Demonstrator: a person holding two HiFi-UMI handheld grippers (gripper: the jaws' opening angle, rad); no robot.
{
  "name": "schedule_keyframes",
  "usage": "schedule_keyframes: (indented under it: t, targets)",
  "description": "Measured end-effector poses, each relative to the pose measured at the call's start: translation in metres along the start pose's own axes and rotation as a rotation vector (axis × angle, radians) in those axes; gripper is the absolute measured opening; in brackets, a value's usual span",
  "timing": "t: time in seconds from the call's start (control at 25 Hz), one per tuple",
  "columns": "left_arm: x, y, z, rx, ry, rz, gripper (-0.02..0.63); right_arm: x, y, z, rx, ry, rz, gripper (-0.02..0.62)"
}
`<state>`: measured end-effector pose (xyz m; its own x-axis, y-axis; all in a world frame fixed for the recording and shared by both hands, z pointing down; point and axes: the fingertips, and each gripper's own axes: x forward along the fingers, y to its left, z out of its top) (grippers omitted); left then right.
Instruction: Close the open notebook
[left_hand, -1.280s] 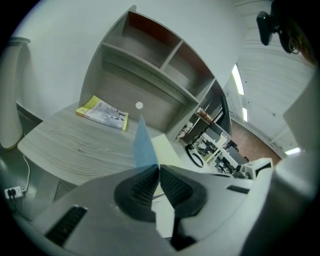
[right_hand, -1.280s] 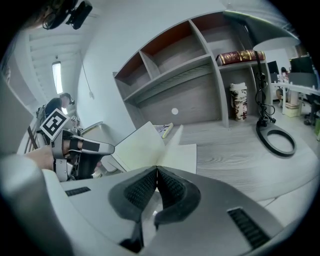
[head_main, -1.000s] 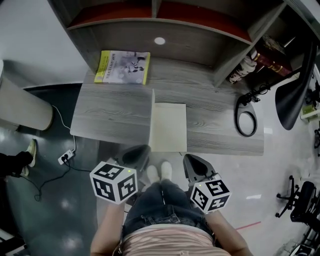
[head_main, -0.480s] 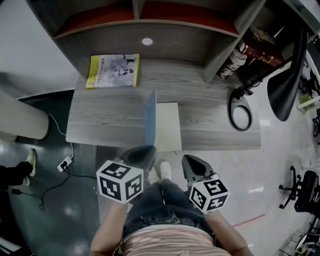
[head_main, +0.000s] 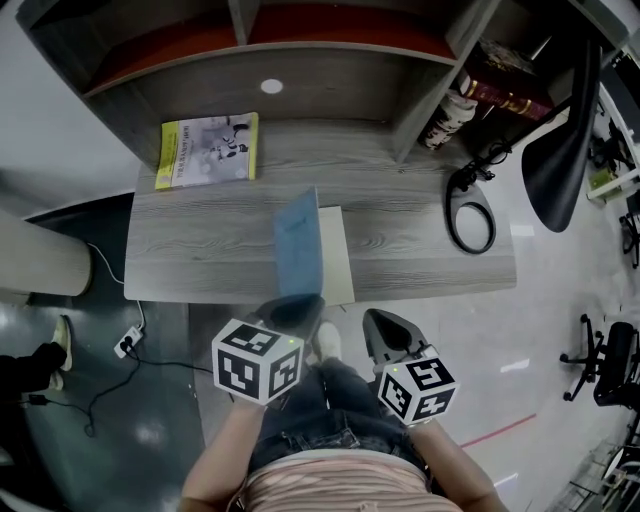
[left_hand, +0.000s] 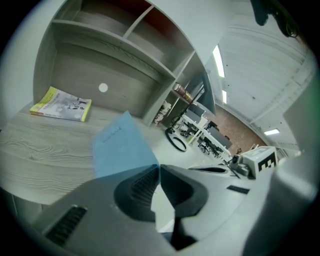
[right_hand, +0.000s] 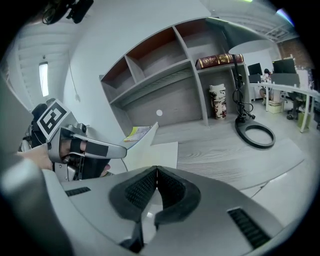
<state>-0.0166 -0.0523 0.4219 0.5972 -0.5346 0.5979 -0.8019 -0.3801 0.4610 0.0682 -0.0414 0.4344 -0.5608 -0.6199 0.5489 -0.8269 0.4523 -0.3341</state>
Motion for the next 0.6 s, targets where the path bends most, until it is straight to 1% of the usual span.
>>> schedule_keyframes:
  t: [0.6]
  targets:
    - [0.048, -0.011, -0.015, 0.043, 0.132, -0.061, 0.026, 0.003, -0.021, 0.000, 0.043, 0.011, -0.047, 0.009]
